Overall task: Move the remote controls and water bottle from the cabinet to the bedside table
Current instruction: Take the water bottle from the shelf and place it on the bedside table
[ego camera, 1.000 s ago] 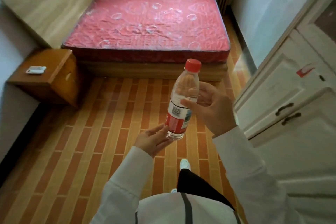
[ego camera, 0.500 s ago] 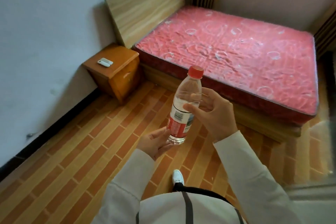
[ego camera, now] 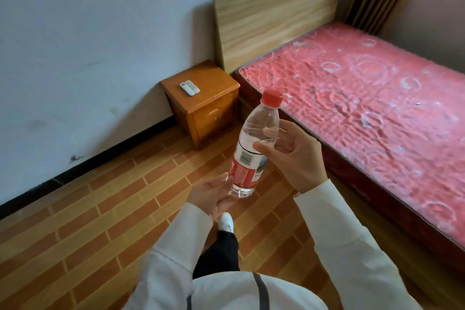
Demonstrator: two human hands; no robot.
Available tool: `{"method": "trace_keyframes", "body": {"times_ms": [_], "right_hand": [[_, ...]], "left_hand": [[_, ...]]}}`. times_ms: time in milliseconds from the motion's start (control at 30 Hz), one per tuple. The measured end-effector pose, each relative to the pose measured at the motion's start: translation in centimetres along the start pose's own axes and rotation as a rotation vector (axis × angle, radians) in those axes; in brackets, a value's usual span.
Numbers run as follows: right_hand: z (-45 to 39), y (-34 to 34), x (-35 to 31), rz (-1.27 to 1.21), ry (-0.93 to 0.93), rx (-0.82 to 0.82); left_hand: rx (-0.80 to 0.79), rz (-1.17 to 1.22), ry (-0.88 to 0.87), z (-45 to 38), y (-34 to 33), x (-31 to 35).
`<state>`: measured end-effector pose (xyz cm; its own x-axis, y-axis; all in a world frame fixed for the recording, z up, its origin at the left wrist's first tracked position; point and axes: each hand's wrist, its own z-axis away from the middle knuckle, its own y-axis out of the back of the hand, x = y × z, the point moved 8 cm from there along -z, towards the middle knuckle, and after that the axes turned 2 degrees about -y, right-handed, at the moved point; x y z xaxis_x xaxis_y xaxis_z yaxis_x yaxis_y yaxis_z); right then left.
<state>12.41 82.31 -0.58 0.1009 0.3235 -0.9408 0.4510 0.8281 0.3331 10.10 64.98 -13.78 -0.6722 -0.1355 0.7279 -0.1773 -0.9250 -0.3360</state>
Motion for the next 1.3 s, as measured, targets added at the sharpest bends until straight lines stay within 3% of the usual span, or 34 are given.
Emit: {"method": "trace_keyframes", "body": {"times_ms": [467, 733, 933, 1300], "right_hand": [[-28.4, -4.3, 0.2, 0.017, 0.039, -0.070], [-41.4, -5.7, 0.0, 0.038, 0.066, -0.072], [-50.6, -8.0, 1.2, 0.019, 0.064, -0.138], [-70.0, -13.4, 3.3, 0.085, 0.068, -0.344]], "left_hand": [[0.075, 0.031, -0.033, -22.1, -4.2, 16.0], [0.073, -0.057, 0.039, -31.9, -6.2, 24.0], [0.095, 0.031, 0.091, -39.8, -6.9, 28.2], [0.292, 0.222, 0.080, -54.9, -9.0, 35.9]]}}
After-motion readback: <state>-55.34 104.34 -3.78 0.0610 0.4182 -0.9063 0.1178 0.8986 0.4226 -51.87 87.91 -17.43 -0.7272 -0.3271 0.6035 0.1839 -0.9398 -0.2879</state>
